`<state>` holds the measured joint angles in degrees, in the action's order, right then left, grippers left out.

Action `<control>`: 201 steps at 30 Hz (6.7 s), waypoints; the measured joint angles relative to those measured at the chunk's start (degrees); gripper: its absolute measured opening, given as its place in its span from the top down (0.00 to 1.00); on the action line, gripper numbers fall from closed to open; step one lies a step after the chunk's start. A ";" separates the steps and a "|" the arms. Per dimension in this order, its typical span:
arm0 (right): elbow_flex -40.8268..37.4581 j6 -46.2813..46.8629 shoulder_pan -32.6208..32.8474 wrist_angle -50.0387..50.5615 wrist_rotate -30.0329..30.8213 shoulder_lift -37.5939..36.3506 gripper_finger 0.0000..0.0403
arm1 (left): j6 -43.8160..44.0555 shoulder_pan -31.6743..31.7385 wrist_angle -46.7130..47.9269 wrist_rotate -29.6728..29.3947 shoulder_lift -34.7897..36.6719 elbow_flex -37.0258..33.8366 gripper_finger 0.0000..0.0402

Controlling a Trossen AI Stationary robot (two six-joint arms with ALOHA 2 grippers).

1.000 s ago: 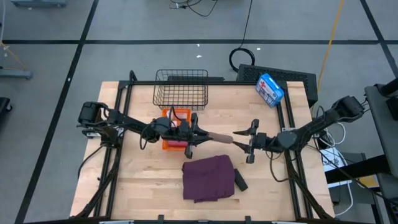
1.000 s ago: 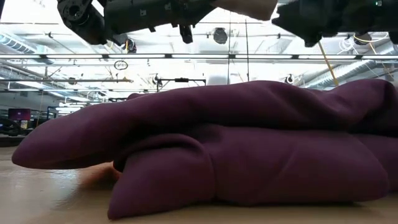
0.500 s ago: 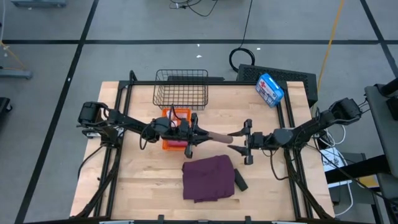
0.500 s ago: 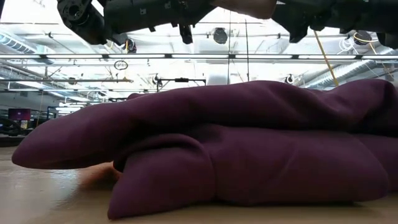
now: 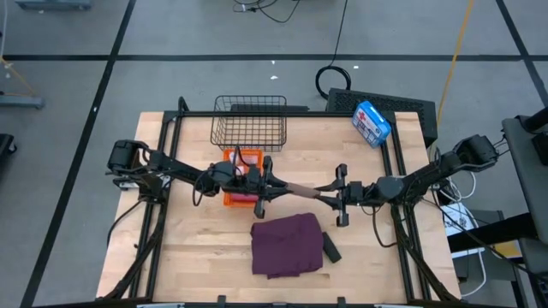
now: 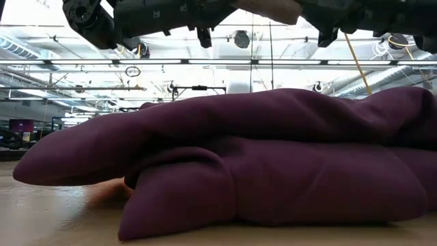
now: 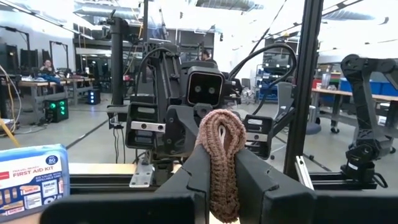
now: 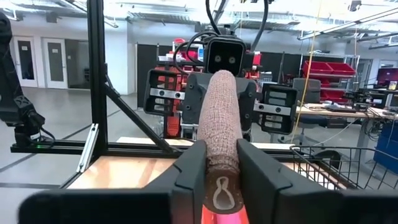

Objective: Pick & place medical supplies in basket/bin
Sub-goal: Put the brown bandage into the bottom orange bin, then put the black bandage into the bottom orange bin

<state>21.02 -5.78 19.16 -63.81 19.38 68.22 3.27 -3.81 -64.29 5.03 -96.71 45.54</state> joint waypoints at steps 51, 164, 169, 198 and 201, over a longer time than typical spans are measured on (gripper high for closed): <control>6.17 4.58 -6.61 28.03 -7.76 -1.50 0.95 | 12.55 -3.56 96.46 -16.54 11.13 33.73 0.64; 9.35 5.16 -3.06 35.78 -5.99 -1.90 0.62 | 2.27 1.46 92.04 -2.65 10.35 3.50 0.42; 9.35 5.16 -3.06 35.85 -5.99 -1.90 0.62 | 3.03 1.46 91.86 -2.64 15.10 3.50 0.43; 9.35 6.16 -2.93 40.52 -6.19 -3.74 0.63 | 29.11 -19.48 76.80 -11.87 23.39 -7.38 0.41; 9.35 5.82 -2.93 40.48 -6.19 -3.74 0.63 | 32.88 -20.16 73.54 -13.39 20.22 -8.68 0.41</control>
<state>30.37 0.04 16.23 -23.34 13.19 64.49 36.14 -23.97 9.25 -8.36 -76.49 36.86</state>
